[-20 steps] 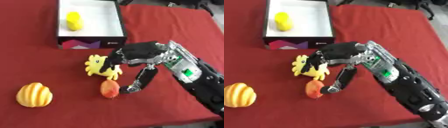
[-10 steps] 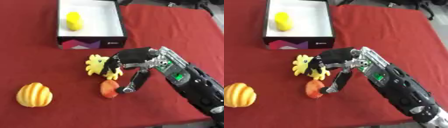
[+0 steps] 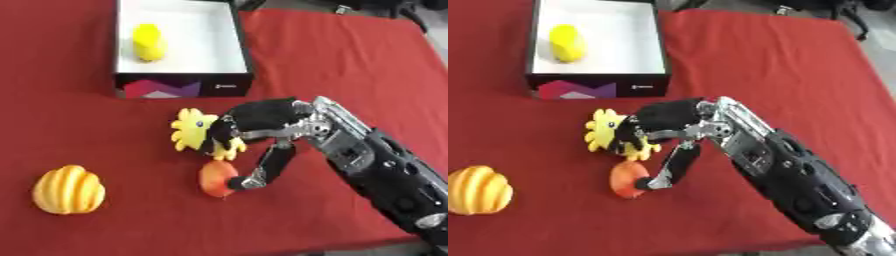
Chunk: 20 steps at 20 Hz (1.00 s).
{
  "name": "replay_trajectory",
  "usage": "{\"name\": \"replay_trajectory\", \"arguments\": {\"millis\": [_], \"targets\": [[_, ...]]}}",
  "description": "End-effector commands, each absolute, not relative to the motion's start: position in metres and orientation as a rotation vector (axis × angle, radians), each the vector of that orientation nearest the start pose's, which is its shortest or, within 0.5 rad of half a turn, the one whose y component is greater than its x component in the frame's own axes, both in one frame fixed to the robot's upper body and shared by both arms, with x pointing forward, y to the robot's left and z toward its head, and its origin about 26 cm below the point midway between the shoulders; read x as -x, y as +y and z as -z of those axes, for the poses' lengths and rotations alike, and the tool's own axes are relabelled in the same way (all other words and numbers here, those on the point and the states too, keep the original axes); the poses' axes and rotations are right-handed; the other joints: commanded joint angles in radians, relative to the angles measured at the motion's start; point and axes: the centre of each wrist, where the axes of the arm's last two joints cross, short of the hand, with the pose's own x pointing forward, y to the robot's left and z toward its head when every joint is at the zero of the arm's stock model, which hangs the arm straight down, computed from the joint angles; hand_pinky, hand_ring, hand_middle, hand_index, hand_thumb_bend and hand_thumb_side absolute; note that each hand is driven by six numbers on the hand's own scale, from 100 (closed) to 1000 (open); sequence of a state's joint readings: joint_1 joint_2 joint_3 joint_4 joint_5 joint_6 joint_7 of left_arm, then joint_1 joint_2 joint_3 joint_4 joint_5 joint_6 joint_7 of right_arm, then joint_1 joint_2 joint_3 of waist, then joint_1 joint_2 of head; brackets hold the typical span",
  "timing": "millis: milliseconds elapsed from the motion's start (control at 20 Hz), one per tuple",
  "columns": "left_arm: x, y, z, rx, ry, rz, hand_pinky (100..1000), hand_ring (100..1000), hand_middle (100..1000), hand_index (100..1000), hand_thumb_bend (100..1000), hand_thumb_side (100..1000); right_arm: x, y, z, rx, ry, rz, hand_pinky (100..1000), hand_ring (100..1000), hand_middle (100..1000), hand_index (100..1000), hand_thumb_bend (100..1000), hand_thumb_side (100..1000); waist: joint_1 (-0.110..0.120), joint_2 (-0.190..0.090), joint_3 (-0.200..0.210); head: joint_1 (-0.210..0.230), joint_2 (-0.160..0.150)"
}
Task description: Pick up objects on the table and place them in the box.
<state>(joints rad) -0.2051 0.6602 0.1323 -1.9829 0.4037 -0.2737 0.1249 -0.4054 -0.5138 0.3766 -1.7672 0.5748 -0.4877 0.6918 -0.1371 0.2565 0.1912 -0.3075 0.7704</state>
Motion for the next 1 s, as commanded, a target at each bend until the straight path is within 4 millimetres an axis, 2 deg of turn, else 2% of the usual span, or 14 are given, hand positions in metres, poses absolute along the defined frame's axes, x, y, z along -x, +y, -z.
{"name": "replay_trajectory", "arguments": {"millis": [50,350,600,800,1000], "targets": [[-0.2812,0.3439,-0.2393,-0.133,-2.499,0.282,846,852,757,797,100,627,-0.3314,-0.2197,-0.1425,-0.205,1.899,2.861,721,562,641,832,295,438,0.020,-0.026,0.000,-0.005,0.000],[-0.2809,0.3446,-0.2396,-0.135,-2.499,0.289,846,853,758,797,100,626,-0.3326,-0.2196,-0.1403,-0.211,1.807,2.885,717,568,614,820,280,487,0.019,-0.030,-0.002,-0.004,0.000],[-0.2805,0.3455,-0.2402,-0.137,-2.501,0.293,846,854,759,799,100,625,-0.3332,-0.2209,-0.1450,-0.227,1.678,2.886,683,583,615,825,281,598,0.018,-0.034,-0.004,0.000,0.000],[-0.2802,0.3460,-0.2400,-0.140,-2.500,0.297,846,855,760,800,100,624,-0.3334,-0.2228,-0.1450,-0.229,1.604,2.891,630,580,604,818,294,607,0.017,-0.035,-0.004,0.001,0.000],[-0.2803,0.3461,-0.2404,-0.139,-2.502,0.297,846,856,761,802,100,630,-0.3340,-0.2242,-0.1396,-0.232,1.549,2.910,625,565,584,810,343,610,0.017,-0.035,-0.004,0.002,0.000]]}}
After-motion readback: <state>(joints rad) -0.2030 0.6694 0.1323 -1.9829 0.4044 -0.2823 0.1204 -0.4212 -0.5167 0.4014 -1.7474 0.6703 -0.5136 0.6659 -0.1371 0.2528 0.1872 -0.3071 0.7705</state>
